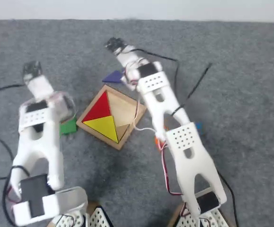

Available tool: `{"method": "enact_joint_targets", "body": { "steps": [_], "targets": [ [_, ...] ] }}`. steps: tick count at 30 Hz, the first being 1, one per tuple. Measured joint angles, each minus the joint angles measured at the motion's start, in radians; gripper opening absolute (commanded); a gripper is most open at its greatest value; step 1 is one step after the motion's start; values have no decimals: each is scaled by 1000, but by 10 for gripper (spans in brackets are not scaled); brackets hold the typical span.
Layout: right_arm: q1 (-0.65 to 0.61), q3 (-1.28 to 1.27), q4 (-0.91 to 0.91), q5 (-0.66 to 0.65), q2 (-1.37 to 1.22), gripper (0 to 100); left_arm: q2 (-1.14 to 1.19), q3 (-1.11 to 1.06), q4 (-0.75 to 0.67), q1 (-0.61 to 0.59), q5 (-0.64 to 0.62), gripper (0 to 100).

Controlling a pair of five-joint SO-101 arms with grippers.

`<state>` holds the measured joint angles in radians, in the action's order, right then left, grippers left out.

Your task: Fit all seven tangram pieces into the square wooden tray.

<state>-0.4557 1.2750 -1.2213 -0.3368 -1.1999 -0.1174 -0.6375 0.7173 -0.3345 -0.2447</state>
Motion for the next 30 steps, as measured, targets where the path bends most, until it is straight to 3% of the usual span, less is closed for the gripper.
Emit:
{"method": "enact_joint_targets", "body": {
  "steps": [5, 9, 17, 22, 30],
  "targets": [
    [124, 149, -270, 126, 121, 9, 227, 304, 5, 140, -61, 32],
    [189, 316, -499, 143, 138, 9, 540, 667, 169, 221, -77, 32],
    [242, 354, -534, 180, 150, 9, 1188, 1590, 658, 333, -109, 32],
    [238, 354, -534, 183, 150, 9, 1499, 2162, 873, 351, -124, 32],
    [238, 354, -535, 187, 150, 9, 1464, 2265, 905, 336, -193, 33]
  ]
}}
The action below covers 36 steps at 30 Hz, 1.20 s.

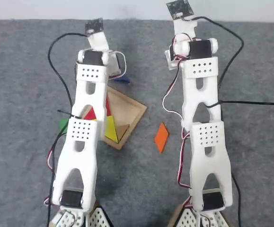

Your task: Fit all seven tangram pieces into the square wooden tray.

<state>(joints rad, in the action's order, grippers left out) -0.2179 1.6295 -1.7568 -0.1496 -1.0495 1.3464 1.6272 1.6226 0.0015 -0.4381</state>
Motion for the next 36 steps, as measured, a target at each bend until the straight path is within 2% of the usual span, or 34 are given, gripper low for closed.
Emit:
{"method": "enact_joint_targets", "body": {
  "steps": [4, 7, 9, 14, 19, 25, 32, 36],
  "targets": [
    [0, 0, 0, 0, 0, 9, -20, -21, -144, 6, -3, 29],
    [0, 2, 0, 0, -20, 9, 0, -135, -316, 8, -3, 11],
    [0, 2, 0, 0, -48, 9, 3, -216, -359, 8, -5, 13],
    [3, 2, 0, 0, -61, 9, 2, -270, -245, -17, -63, 14],
    [0, 2, 0, 0, -61, 9, 0, -270, -178, 5, -46, 14],
    [3, 2, 0, 0, -61, 9, 0, -270, -152, 86, 147, 14],
    [71, 2, 0, 17, -60, 9, -2, -270, -147, 203, 255, 14],
    [120, 2, 0, 41, -34, 9, -2, -233, -71, 259, 423, 13]
  ]
}}
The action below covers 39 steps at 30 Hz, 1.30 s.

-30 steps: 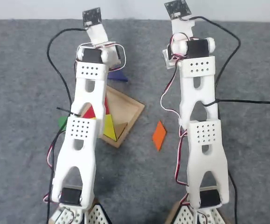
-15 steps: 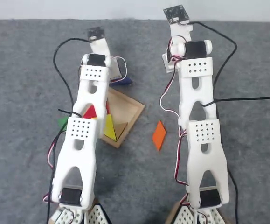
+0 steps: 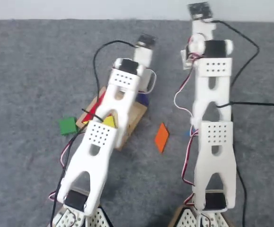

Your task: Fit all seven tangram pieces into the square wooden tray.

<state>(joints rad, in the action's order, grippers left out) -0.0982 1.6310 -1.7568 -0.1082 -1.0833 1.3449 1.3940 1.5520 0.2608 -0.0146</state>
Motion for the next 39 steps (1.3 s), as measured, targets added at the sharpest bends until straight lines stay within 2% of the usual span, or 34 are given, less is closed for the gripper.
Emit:
{"method": "enact_joint_targets", "body": {
  "steps": [4, 7, 13, 19, 24, 28, 33, 39],
  "targets": [
    [17, 0, 0, 5, 6, 9, 2, 72, 133, 83, 158, 13],
    [15, 0, 0, 6, 6, 9, 2, 124, 161, 89, 180, 13],
    [12, 0, 0, 6, 6, 9, -17, 153, 166, 91, 173, 12],
    [12, -6, 0, 6, 12, 9, -206, 68, 169, 40, 101, 12],
    [8, -94, 0, -17, 34, 9, -509, -255, 170, -64, 46, 13],
    [-68, -204, 0, -77, 41, 21, -807, -574, 160, -199, 35, 13],
    [-232, -331, 0, -153, 43, 141, -1149, -1068, -75, -391, 26, 13],
    [-400, -344, 29, -255, 29, 140, -1628, -1832, -506, -537, 31, 13]
  ]
}}
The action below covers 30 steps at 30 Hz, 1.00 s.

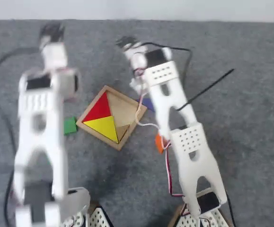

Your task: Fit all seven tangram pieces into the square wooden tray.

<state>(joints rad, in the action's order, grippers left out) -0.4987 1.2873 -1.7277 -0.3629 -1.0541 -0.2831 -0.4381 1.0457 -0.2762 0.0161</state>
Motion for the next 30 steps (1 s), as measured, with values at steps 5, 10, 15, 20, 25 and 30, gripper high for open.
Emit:
{"method": "enact_joint_targets", "body": {
  "steps": [5, 10, 15, 20, 25, 30],
  "targets": [
    [-98, 0, 81, -95, -78, 199, -457, -575, -354, -143, -6, 13],
    [-124, 0, 195, -117, -118, 216, -812, -931, -488, -209, -3, 13],
    [-123, 0, 233, -115, -143, 156, -1057, -1109, -520, -216, -3, 13],
    [-124, 0, 233, -115, -166, 75, -1229, -1152, -494, -216, -3, 13],
    [-118, 0, 232, -118, -166, 4, -1344, -1172, -410, -216, -2, 13],
    [-117, 2, 150, -38, -163, 7, -1425, -1221, -396, -216, 26, 13]
  ]
}}
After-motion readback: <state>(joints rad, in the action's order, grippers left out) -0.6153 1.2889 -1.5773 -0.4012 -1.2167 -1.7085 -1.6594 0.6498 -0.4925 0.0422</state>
